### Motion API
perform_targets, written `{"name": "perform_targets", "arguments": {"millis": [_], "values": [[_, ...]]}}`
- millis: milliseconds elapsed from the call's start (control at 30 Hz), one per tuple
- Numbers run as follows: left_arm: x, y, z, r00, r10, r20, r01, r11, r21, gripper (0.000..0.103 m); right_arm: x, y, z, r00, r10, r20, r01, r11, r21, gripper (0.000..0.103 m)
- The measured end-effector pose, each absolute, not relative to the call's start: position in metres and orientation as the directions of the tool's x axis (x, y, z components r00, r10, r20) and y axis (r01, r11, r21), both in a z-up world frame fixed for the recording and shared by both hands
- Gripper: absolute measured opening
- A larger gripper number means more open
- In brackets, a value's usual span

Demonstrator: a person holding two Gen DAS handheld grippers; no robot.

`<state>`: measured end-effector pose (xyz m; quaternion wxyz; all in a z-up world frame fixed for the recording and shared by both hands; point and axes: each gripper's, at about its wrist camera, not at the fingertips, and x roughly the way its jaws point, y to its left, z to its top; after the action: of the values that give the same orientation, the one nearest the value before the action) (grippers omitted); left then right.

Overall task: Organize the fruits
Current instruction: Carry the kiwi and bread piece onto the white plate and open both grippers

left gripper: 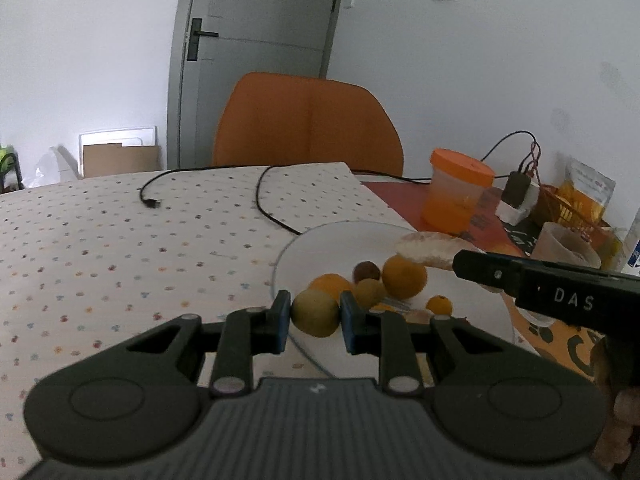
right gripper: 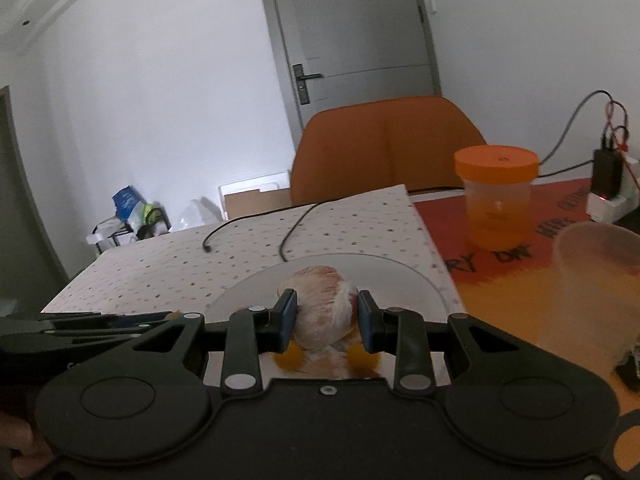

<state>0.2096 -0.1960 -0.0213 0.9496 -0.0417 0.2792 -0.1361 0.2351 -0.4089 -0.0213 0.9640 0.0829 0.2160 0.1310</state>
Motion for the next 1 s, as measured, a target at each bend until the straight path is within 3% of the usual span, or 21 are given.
{"name": "perform_targets", "arguments": {"millis": [533, 667, 1000], "values": [[0.21, -0.19, -0.025, 0.813, -0.237, -0.532, 0.191, 0.971, -0.141, 0.029, 0.247, -0.433, -0.032, 0.899, 0.198, -0.391, -0.117, 0.968, 0.223, 0.031], [0.208, -0.177, -0.022, 0.818, -0.219, -0.532, 0.164, 0.975, -0.15, 0.03, 0.248, -0.433, -0.031, 0.904, 0.183, -0.387, -0.099, 0.969, 0.227, 0.043], [0.193, -0.146, -0.018, 0.833, -0.183, -0.522, 0.112, 0.98, -0.164, 0.051, 0.232, -0.43, -0.023, 0.895, 0.222, -0.387, -0.124, 0.957, 0.262, 0.045]]}}
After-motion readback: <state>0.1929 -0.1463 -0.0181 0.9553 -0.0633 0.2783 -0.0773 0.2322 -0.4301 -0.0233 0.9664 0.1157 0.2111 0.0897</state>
